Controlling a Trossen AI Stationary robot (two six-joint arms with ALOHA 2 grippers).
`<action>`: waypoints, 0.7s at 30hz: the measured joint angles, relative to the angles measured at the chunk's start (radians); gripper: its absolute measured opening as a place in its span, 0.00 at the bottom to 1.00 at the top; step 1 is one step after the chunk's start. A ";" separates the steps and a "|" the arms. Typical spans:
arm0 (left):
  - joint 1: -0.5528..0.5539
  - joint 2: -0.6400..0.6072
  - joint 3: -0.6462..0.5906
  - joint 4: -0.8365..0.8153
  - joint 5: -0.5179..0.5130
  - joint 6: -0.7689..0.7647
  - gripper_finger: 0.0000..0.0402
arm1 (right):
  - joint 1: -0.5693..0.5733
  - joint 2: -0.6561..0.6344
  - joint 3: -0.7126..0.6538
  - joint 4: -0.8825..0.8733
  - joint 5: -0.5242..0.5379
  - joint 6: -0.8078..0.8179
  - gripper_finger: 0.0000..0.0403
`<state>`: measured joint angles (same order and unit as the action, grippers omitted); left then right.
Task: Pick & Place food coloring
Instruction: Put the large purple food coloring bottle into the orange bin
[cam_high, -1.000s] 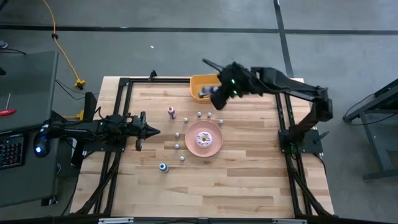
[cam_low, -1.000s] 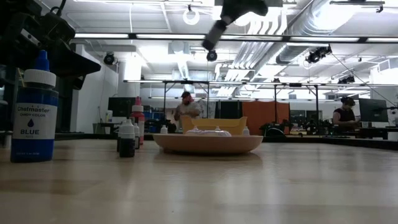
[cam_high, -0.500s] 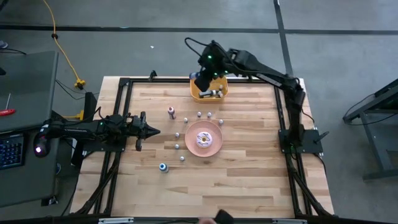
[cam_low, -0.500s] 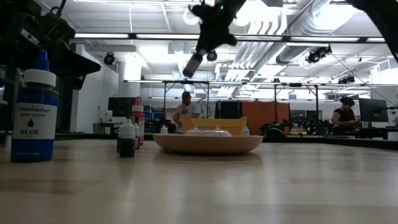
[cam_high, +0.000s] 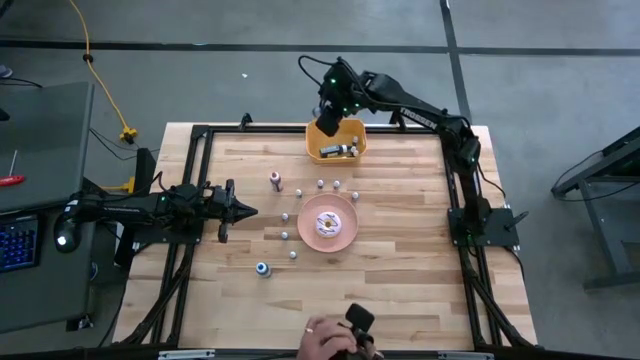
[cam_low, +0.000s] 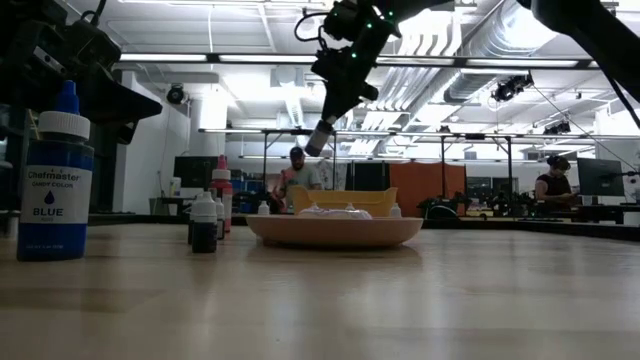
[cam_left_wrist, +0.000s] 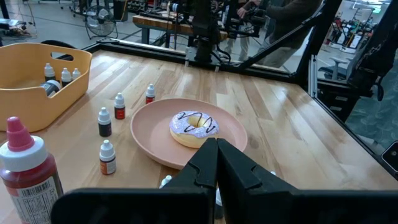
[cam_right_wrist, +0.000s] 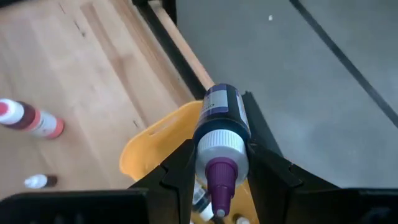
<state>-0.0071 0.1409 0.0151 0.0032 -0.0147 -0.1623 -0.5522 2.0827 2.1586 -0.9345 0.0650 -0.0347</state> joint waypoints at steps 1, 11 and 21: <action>0.000 0.000 0.000 0.000 0.000 0.000 0.00 | -0.004 0.000 0.000 0.002 -0.006 0.004 0.28; 0.000 0.000 0.000 0.000 0.000 0.000 0.00 | -0.031 0.010 0.000 -0.107 -0.055 0.103 0.28; 0.000 0.000 0.000 0.000 0.000 0.000 0.00 | -0.085 0.079 0.000 -0.204 -0.046 0.166 0.28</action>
<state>-0.0070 0.1410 0.0154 0.0032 -0.0144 -0.1624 -0.6376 2.1621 2.1586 -1.1381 0.0189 0.1312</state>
